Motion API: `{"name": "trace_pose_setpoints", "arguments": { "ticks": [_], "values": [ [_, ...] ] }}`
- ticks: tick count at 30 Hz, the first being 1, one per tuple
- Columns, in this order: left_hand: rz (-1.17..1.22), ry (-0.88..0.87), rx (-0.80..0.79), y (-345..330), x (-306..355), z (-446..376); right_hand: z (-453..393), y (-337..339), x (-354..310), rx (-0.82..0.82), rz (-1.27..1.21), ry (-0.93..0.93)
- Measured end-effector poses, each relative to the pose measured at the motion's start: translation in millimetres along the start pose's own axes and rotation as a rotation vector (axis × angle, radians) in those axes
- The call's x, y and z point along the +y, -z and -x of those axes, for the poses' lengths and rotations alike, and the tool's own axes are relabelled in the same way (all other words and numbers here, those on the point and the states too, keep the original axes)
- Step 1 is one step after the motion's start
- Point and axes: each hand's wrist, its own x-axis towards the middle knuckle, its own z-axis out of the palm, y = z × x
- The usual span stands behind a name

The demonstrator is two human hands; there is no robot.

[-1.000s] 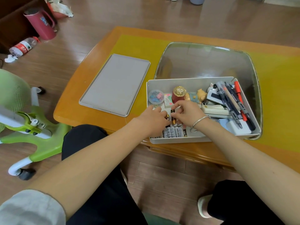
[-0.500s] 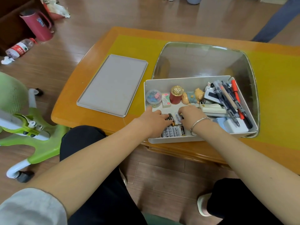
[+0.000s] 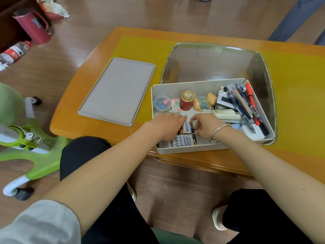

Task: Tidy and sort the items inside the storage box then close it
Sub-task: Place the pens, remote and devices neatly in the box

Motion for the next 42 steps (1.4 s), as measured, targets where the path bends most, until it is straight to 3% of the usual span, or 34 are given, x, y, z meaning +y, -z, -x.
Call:
{"name": "trace_pose_setpoints", "arguments": {
  "ticks": [11, 20, 23, 27, 30, 34, 42],
  "values": [
    [0.102, 0.004, -0.034, -1.8, -3.9, -9.4, 1.0, -1.6, 0.3, -0.034, 0.081, 0.026],
    [0.148, 0.017, -0.035, -4.3, -2.6, -13.8, 13.1, 15.1, -3.8, -0.156, 0.072, 0.053],
    [0.120, 0.056, -0.012, -5.9, 0.6, -11.1, 23.0, 29.2, -4.6, -0.036, -0.012, 0.043],
    [0.098, 0.077, -0.013, -9.4, 4.8, -7.0, 42.3, 51.9, 14.0, 0.376, -0.032, -0.075],
    [0.124, 0.090, -0.014, -9.2, 4.5, -6.5, 55.8, 62.5, 36.7, 0.582, 0.086, -0.230],
    [0.123, 0.099, -0.019, -8.9, 4.3, -7.4, 61.2, 63.0, 58.2, 0.515, 0.154, -0.427],
    [0.106, 0.103, -0.018, -8.5, 5.3, -4.2, 55.4, 56.2, 66.3, 0.532, 0.140, -0.451]
  ]
}}
